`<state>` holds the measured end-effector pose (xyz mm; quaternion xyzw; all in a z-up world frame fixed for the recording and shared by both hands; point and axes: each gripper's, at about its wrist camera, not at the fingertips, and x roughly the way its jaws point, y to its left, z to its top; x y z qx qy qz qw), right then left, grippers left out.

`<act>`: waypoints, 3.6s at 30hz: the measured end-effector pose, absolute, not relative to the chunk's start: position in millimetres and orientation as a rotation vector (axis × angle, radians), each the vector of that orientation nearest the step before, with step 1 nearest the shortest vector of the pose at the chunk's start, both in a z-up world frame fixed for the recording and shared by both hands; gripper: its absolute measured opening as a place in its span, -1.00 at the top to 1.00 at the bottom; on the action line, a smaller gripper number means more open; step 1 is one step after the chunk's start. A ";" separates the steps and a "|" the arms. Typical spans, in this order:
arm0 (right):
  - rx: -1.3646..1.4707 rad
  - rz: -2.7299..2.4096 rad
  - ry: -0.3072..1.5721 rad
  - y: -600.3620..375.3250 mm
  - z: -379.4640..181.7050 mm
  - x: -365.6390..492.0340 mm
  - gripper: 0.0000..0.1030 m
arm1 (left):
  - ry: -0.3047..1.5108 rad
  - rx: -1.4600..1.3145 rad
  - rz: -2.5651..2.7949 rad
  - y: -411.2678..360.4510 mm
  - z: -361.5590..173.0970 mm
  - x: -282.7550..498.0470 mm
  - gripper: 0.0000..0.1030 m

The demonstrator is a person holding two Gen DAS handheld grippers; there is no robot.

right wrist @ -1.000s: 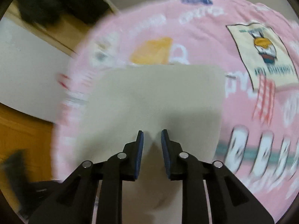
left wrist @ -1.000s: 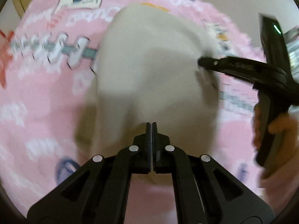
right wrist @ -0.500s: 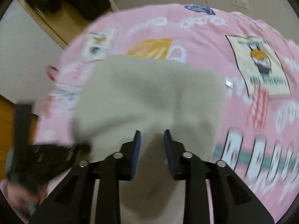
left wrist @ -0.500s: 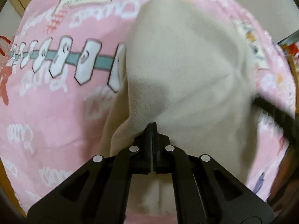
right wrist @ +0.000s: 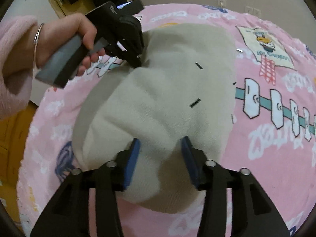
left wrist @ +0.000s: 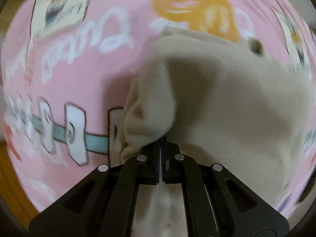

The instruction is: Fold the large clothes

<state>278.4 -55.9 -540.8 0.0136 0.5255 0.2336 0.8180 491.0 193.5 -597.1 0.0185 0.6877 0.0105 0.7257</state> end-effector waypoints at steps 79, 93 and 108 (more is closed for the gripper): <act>0.857 0.588 1.363 -142.6 -652.9 374.4 -0.88 | 1.443 -0.521 -0.625 136.1 -657.2 401.6 -0.91; 0.956 0.651 1.411 -140.9 -623.7 354.7 -0.48 | 1.264 -0.630 -0.436 115.8 -580.5 354.6 -0.05; 1.067 0.789 1.355 -184.9 -518.5 274.8 -0.41 | 1.189 -0.751 -0.763 65.8 -465.2 315.2 0.05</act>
